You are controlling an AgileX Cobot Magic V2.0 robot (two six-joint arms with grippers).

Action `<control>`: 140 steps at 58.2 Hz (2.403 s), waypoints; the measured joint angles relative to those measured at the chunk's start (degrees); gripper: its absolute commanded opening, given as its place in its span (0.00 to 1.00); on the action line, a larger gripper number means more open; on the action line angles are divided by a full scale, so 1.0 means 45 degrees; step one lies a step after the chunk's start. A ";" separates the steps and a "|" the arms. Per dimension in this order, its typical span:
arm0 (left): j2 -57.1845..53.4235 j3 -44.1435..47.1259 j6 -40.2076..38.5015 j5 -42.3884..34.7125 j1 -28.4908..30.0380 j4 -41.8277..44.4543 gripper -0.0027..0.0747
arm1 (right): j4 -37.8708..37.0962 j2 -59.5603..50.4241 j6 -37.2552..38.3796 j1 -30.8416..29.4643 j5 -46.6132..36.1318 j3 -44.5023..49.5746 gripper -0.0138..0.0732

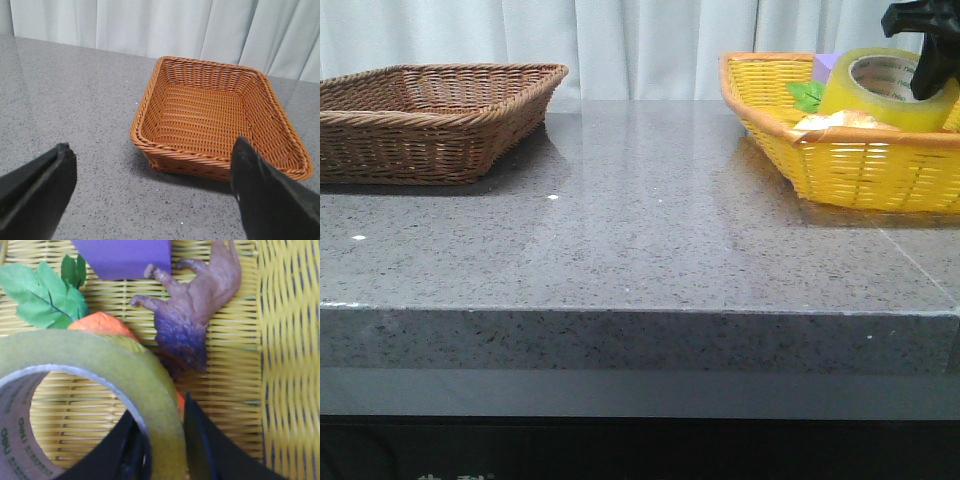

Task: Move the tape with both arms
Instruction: 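Lower the right gripper into the tape roll's hole and grasp it, then lift the tape roll out of the yellow basket with the right gripper, then lower the tape roll onto the table between the baskets and release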

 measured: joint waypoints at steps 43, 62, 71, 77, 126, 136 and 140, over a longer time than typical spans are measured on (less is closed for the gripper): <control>0.0000 0.0000 0.0000 0.0000 0.0000 0.0000 0.83 | 0.0065 -0.2606 -0.0374 0.1302 0.0827 0.0000 0.25; 0.0000 0.0000 0.0000 0.0000 0.0000 0.0000 0.83 | 0.0302 -0.2741 -0.0713 0.4734 0.1505 0.0000 0.25; 0.0000 0.0000 0.0000 0.0000 0.0000 0.0000 0.83 | 0.0324 -0.2741 -0.0713 0.5891 0.1603 0.0000 0.25; 0.0000 0.0000 0.0000 0.0000 0.0000 0.0000 0.83 | 0.0346 -0.2741 -0.0713 0.6373 0.1632 0.0000 0.25; 0.0000 0.0000 0.0000 0.0000 0.0000 0.0000 0.83 | 0.0462 0.0145 -0.0716 0.7362 0.1889 0.0000 0.30; 0.0000 0.0000 0.0000 0.0000 0.0000 0.0000 0.83 | 0.0412 0.0145 -0.0716 0.7362 0.1889 0.0000 0.47; 0.0000 0.0000 0.0000 0.0000 0.0000 0.0000 0.83 | 0.0412 0.0145 -0.0716 0.7362 0.1855 0.0000 0.52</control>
